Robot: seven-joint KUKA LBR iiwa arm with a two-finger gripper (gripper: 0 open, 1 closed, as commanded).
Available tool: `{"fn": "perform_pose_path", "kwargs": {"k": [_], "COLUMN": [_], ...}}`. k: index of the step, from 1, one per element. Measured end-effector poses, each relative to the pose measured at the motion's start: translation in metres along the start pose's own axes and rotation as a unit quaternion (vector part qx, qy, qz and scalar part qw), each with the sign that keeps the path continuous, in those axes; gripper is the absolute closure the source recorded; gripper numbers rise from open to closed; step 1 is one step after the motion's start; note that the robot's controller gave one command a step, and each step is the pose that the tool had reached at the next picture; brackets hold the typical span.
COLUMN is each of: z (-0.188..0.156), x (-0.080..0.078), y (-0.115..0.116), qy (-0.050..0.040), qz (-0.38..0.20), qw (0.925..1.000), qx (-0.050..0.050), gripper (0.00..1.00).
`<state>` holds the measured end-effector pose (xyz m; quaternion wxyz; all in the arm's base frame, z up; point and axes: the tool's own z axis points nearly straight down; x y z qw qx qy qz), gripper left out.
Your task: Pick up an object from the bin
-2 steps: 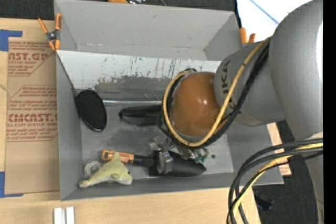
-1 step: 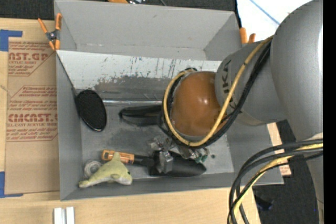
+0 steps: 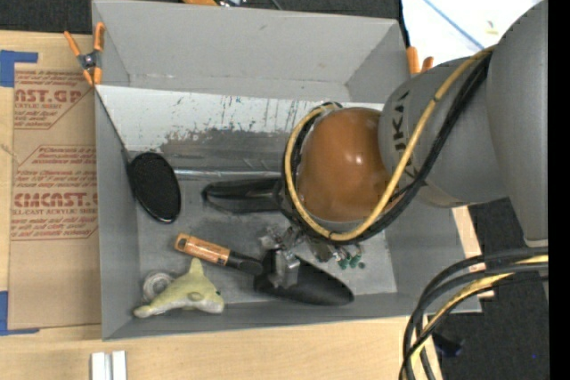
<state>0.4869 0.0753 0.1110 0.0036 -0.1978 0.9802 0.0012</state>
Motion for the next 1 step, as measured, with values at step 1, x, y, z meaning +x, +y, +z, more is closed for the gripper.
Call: {"fn": "perform_pose_path", "kwargs": {"k": [1], "z": [-0.0359], "x": [0.0011], "y": [0.0008], "qy": [0.0031], "qz": [0.0], "qw": [1.0], "qx": [-0.001], "gripper": [1.0]}}
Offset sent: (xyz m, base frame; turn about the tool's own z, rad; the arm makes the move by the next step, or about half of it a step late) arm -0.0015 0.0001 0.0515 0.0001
